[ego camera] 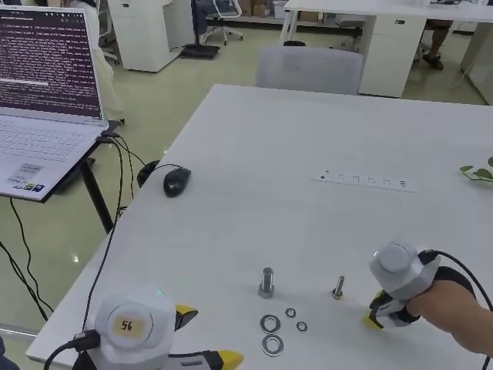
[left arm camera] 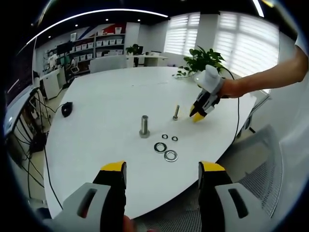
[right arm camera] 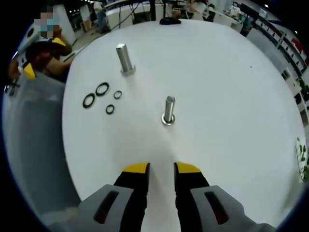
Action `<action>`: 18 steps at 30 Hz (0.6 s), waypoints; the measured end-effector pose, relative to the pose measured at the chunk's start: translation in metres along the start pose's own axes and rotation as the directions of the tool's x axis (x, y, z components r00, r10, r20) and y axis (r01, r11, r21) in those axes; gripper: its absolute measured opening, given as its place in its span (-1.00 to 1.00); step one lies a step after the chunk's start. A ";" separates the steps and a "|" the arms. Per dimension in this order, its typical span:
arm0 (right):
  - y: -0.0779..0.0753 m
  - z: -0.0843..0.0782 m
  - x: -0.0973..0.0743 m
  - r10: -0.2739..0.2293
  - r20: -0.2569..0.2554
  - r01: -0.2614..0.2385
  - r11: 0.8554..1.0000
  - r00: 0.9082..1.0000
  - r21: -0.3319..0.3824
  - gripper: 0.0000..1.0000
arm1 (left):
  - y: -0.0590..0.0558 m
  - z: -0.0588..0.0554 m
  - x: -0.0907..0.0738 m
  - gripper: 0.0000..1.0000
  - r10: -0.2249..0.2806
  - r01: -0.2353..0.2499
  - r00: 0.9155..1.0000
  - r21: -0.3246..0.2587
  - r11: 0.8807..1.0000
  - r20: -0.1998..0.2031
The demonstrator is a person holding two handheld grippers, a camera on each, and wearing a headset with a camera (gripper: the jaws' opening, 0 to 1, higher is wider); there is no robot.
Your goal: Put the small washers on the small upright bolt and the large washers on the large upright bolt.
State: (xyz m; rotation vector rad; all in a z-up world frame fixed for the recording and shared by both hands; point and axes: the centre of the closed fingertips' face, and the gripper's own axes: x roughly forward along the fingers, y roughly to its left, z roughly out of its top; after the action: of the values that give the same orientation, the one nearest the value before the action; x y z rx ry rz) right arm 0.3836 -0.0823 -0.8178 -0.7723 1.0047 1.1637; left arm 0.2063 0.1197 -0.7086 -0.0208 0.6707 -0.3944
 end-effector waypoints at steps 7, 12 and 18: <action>0.011 -0.003 0.002 0.008 -0.001 -0.008 1.000 1.000 0.003 -0.57 | 0.000 -0.001 -0.001 0.19 0.000 0.000 1.000 -0.002 1.000 0.002; 0.024 0.003 0.005 0.026 0.001 -0.026 0.999 1.000 -0.025 -0.59 | -0.002 -0.001 -0.001 0.19 -0.004 0.004 1.000 -0.002 1.000 0.002; 0.054 0.028 0.018 0.087 0.037 -0.082 0.990 0.996 -0.114 -0.59 | -0.004 -0.001 0.002 0.19 -0.010 0.010 1.000 0.000 1.000 0.000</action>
State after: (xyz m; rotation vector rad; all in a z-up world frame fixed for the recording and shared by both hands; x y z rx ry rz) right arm 0.3393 -0.0372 -0.8231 -0.7973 0.9507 1.3135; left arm 0.2055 0.1157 -0.7101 -0.0241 0.6710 -0.4039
